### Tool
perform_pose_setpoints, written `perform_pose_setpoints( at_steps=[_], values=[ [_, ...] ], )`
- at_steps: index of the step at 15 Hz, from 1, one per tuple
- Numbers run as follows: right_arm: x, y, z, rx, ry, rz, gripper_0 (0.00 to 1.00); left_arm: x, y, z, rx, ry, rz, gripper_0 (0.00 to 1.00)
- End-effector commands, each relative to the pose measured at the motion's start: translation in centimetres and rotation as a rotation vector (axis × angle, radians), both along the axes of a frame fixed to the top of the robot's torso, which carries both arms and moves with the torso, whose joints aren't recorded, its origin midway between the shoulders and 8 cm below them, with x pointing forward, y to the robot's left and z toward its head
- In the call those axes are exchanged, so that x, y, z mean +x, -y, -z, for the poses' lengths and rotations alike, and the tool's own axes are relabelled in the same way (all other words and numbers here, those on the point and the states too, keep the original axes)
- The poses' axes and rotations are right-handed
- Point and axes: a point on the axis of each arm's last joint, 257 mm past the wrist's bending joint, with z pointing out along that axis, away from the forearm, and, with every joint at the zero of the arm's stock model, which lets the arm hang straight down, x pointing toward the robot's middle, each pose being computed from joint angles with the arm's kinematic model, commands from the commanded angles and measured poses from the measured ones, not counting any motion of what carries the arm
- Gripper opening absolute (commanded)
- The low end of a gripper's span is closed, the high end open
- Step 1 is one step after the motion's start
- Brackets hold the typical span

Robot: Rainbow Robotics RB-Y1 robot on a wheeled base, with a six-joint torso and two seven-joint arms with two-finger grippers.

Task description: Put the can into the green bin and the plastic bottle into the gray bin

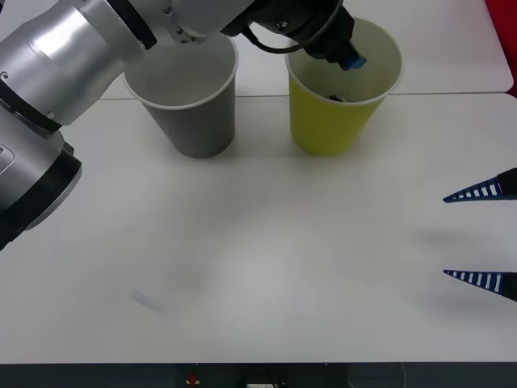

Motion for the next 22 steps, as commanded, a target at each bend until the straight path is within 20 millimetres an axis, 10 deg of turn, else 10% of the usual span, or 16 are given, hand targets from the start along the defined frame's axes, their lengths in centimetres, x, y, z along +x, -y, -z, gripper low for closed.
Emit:
perform_pose_setpoints(
  at_steps=[1, 22],
  values=[
    [0.0, 0.0, 0.0, 0.0, 0.0, 0.0, 1.0, -2.2, -2.3, 0.1, -0.063, 0.025, 0.053, 1.0],
    [0.0, 0.0, 0.0, 0.0, 0.0, 0.0, 1.0, -15.8, -32.7, 12.1, 0.083, 0.157, 0.326, 1.0]
  ],
)
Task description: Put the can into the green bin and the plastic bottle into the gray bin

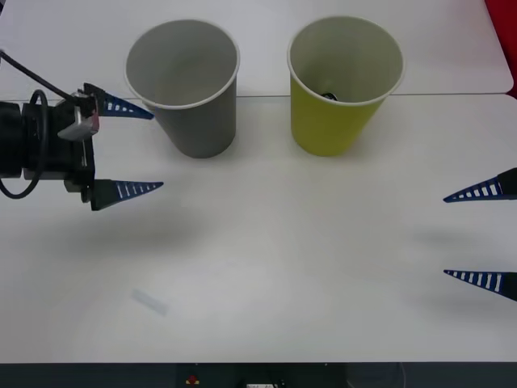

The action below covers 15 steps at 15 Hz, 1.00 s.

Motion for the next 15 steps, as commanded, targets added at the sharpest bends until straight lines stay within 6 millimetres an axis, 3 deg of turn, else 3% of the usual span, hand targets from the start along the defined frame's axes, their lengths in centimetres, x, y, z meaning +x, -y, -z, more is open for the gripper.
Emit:
perform_pose_setpoints(
  at_steps=[1, 7, 15],
  values=[
    [0.0, 0.0, 0.0, 0.0, 0.0, 0.0, 1.0, -2.6, -3.3, 1.5, 0.07, 0.007, 0.044, 1.0],
    [0.0, 0.0, 0.0, 0.0, 0.0, 0.0, 1.0, -6.7, -8.5, 3.8, 0.146, -0.057, 0.051, 1.0],
    [0.0, 0.0, 0.0, 0.0, 0.0, 0.0, 1.0, -7.9, -11.0, 4.5, 0.165, -0.075, 0.01, 1.0]
  ],
)
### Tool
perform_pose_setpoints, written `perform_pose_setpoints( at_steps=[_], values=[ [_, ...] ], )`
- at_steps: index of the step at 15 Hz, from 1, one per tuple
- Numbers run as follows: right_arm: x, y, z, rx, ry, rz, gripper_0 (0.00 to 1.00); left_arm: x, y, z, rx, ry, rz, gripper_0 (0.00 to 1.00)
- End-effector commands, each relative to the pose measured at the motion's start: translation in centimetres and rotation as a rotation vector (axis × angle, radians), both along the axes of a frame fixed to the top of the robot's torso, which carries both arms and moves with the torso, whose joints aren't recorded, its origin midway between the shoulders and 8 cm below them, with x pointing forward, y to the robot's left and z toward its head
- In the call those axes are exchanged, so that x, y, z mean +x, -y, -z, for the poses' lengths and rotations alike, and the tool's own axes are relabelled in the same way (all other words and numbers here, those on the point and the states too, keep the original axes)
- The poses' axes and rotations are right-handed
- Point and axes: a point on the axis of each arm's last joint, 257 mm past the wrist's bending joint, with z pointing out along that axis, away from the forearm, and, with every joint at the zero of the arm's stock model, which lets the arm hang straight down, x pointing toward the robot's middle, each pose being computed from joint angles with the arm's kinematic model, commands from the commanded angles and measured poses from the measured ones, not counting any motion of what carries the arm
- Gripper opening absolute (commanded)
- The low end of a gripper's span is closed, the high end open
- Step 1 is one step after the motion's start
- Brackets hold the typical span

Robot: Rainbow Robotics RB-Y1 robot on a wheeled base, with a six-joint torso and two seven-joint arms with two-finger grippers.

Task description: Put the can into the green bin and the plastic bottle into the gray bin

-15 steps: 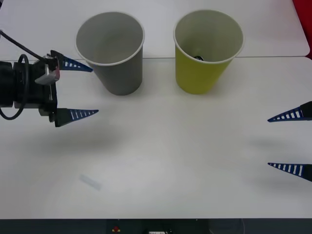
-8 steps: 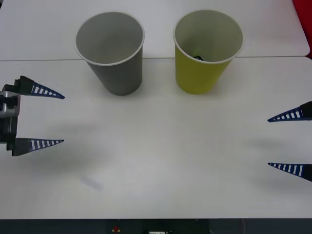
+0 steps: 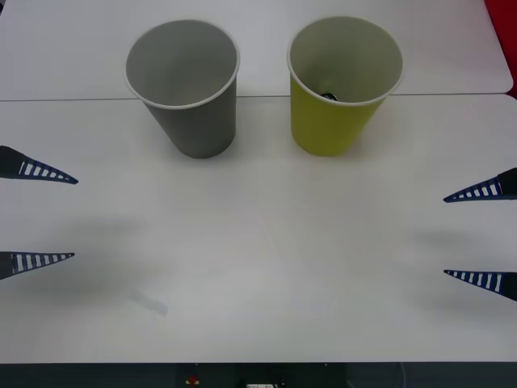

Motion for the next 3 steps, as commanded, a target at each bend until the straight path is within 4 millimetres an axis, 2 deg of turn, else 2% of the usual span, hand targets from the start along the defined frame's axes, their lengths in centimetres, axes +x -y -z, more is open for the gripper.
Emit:
perform_pose_setpoints(
  at_steps=[1, 3],
  values=[
    [0.0, 0.0, 0.0, 0.0, 0.0, 0.0, 1.0, 0.0, -0.27, 0.16, -0.003, -0.006, -0.014, 1.0],
    [0.0, 0.0, 0.0, 0.0, 0.0, 0.0, 1.0, 0.09, -0.28, 0.12, -0.004, -0.003, -0.015, 1.0]
  ],
)
